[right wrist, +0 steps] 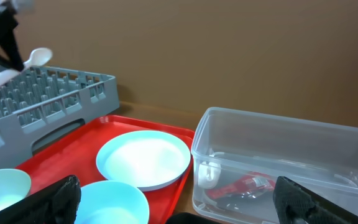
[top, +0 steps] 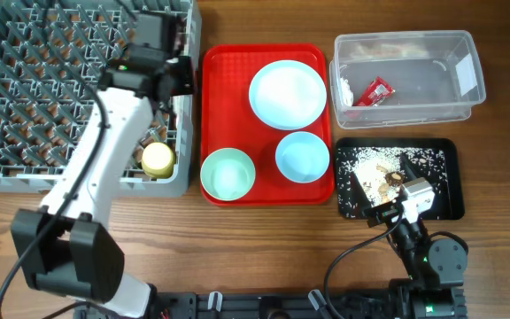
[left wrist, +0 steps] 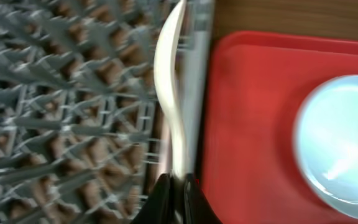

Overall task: Sort waste into correct bins and load items into the dishwasher rack
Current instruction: 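Carry the spoon with the left gripper into the dish rack and release, then reach the left gripper to the green bowl rim and grasp it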

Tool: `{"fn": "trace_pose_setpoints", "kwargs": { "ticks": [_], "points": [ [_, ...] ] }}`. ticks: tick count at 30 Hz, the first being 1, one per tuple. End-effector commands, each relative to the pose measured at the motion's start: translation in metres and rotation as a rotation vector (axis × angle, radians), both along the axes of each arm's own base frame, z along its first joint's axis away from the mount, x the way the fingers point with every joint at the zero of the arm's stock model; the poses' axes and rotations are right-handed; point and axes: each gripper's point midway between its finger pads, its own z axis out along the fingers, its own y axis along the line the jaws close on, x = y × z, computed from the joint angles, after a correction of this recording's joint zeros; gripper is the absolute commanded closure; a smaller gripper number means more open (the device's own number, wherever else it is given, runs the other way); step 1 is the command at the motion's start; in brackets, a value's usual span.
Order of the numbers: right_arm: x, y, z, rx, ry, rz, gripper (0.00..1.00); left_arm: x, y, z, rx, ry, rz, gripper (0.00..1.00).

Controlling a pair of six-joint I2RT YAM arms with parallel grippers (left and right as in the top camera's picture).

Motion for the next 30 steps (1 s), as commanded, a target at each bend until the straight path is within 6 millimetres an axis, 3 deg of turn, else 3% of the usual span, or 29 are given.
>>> {"fn": "trace_pose_setpoints", "kwargs": {
  "ticks": [1, 4, 5, 6, 7, 8, 10, 15, 18, 22, 26, 30],
  "points": [
    [-0.001, 0.001, -0.003, 0.010, 0.000, 0.011, 0.00, 0.003, 0.021, -0.041, 0.046, 0.098, 0.012, 0.96],
    [-0.001, 0.001, -0.003, 0.011, 0.000, 0.011, 0.00, 0.005, 0.024, -0.061, 0.051, 0.140, 0.019, 0.91],
    [-0.001, 0.001, -0.003, 0.011, 0.000, 0.011, 0.00, 0.006, 0.024, -0.062, 0.052, 0.140, 0.019, 0.76],
    [-0.001, 0.001, -0.003, 0.010, 0.000, 0.011, 0.00, 0.007, 0.024, -0.060, 0.050, 0.134, 0.020, 0.48],
    [-0.001, 0.001, -0.003, 0.010, 0.000, 0.011, 0.00, 0.007, 0.024, -0.054, 0.049, 0.125, 0.020, 0.29],
    [-0.001, 0.001, -0.003, 0.010, 0.000, 0.011, 0.00, 0.006, 0.023, -0.041, 0.046, 0.113, 0.019, 0.14],
    [-0.001, 0.001, -0.003, 0.010, 0.000, 0.011, 0.00, 0.000, 0.021, -0.013, 0.040, 0.093, 0.017, 0.00],
    [-0.001, 0.001, -0.003, 0.010, 0.000, 0.011, 0.00, -0.032, -0.018, 0.049, -0.088, 0.040, -0.104, 0.07],
    [-0.001, 0.001, -0.003, 0.011, 0.000, 0.011, 0.00, -0.059, -0.033, 0.062, -0.097, 0.062, -0.133, 0.11],
    [-0.001, 0.001, -0.003, 0.011, 0.000, 0.011, 0.00, -0.096, -0.051, 0.052, -0.114, 0.184, -0.122, 0.24],
    [-0.001, 0.001, -0.003, 0.011, 0.000, 0.011, 0.01, -0.129, -0.071, 0.029, -0.088, 0.321, -0.118, 0.30],
    [-0.001, 0.001, -0.003, 0.010, 0.000, 0.011, 0.00, -0.145, -0.068, -0.003, -0.015, 0.372, -0.008, 0.38]
  ]
}}
